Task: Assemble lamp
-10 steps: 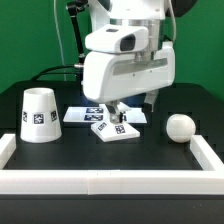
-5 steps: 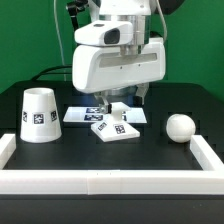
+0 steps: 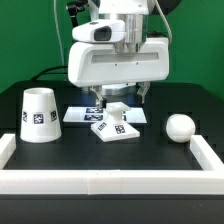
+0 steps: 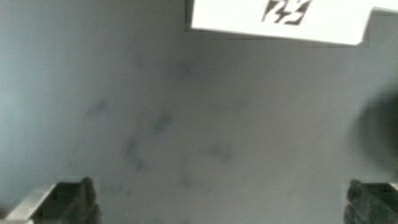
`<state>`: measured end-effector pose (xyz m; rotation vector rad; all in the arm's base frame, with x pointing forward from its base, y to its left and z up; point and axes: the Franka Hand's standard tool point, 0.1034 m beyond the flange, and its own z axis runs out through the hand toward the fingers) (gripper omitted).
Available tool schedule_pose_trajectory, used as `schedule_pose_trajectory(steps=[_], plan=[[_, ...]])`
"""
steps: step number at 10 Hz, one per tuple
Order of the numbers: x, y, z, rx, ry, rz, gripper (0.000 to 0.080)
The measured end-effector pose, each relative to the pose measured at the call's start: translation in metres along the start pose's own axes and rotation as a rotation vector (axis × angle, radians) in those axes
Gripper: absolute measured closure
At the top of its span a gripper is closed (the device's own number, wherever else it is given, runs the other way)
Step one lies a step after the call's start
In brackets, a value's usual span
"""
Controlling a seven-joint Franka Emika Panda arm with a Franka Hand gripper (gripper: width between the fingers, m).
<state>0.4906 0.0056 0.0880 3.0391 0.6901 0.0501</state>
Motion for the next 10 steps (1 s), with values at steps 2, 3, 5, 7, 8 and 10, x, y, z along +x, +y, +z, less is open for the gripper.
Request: schedule_pose_trajectory(steps=[2,3,5,7,8,10], plan=[[-0.015,-0.004,0.000,0.009,-0.025,0.031,0.0100],[-0.014,-0.004,0.000,0.010,-0.025,0.029,0.0100],[-0.014,-0.005,0.001,0.010,-0.026,0.029,0.0100],[-0.022,-0.005,0.004,0.021,-0.029,0.042,0.0100],[-0.033,-0.007,0.008,0.023,-0.030,0.024,0.0100],[-0.049,-0.009,0.015,0.034,-0.052,0.017,0.0100]])
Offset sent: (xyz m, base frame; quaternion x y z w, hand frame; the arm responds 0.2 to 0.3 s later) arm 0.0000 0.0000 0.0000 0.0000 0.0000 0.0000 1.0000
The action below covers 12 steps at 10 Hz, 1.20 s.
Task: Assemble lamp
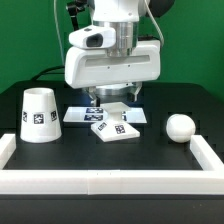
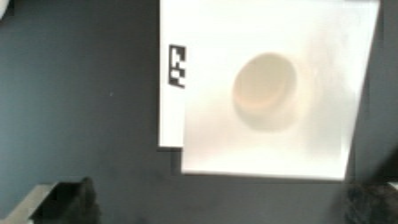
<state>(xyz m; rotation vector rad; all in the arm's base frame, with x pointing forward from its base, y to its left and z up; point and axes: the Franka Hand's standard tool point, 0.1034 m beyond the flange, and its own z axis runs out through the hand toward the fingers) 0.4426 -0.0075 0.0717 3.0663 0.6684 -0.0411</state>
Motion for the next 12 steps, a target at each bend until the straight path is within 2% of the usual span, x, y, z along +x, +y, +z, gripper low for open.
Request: schedule_pose_trajectory(steps=[3,8,12], plan=[[-0.010,-0.004,0.007,0.005,-0.009,0.002,0.0100],[-0.017,-0.014,0.019,0.014,-0.025,-0.004,0.0100],[-0.018,-0.013,0.023,0.014,-0.025,-0.011,0.0100]])
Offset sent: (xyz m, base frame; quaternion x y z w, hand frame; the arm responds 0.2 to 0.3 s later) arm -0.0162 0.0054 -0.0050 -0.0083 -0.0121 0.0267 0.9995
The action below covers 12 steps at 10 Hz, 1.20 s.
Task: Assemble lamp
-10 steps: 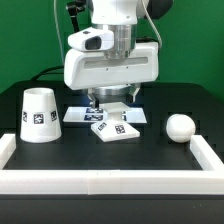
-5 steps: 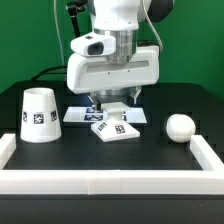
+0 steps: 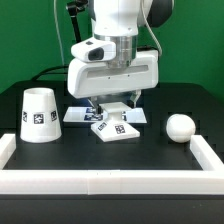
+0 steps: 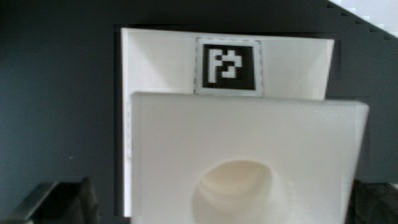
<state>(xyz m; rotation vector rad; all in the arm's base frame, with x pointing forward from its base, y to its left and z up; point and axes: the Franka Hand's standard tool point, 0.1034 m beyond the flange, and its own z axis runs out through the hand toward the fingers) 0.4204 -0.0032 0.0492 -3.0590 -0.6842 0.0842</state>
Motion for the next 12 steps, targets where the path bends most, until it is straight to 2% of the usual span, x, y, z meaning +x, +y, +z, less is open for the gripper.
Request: schedule_pose_trajectory(steps=[1,2,8,9,12], plan=[[0.000,0.000,0.000,0.000,0.000,-0.002,0.0209],[0.000,0.000,0.000,0.000,0.000,-0.002,0.0266],[0.003,0.000,0.000,-0.001,0.002,0.000,0.0265],[0.012,0.001,0.000,-0.004,0.009,-0.005,0.0265],[0.055,0.011,-0.004,-0.014,0.041,-0.023,0.0265]])
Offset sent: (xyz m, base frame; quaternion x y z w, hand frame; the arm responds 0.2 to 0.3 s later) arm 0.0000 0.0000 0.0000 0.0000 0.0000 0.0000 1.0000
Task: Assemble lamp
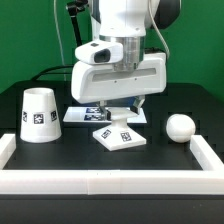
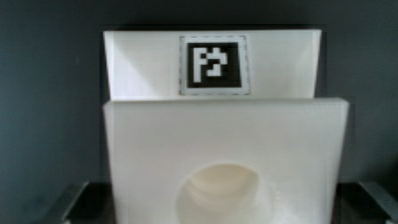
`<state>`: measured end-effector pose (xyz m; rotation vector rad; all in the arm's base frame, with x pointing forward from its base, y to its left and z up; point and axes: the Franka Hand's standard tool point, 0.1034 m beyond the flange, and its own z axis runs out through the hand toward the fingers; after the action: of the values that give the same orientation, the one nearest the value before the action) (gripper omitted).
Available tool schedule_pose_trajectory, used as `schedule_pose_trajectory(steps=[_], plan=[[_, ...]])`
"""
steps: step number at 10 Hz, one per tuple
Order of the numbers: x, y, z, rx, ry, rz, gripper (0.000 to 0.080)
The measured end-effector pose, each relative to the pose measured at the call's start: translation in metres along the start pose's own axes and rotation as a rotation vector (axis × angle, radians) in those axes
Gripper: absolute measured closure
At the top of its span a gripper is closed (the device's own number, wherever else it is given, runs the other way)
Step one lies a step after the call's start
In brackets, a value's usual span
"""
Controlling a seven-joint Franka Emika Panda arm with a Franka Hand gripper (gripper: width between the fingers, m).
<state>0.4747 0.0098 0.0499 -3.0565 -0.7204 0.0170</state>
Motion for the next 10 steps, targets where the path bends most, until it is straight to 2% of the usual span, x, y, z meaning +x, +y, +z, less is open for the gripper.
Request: schedule_pose_trajectory(steps=[3,8,9,10], plan=[[0.042,0.021,-0.001,-0.007,0.051,-0.019,0.0265],[0.045,0.015,-0.001,0.015,0.061,0.298,0.0265],[0.051,0.011,-0.001,0.021,0.065,0.402,0.0265],[0.061,0.010,-0.002,0.020,0.074,0.392,0.0264]])
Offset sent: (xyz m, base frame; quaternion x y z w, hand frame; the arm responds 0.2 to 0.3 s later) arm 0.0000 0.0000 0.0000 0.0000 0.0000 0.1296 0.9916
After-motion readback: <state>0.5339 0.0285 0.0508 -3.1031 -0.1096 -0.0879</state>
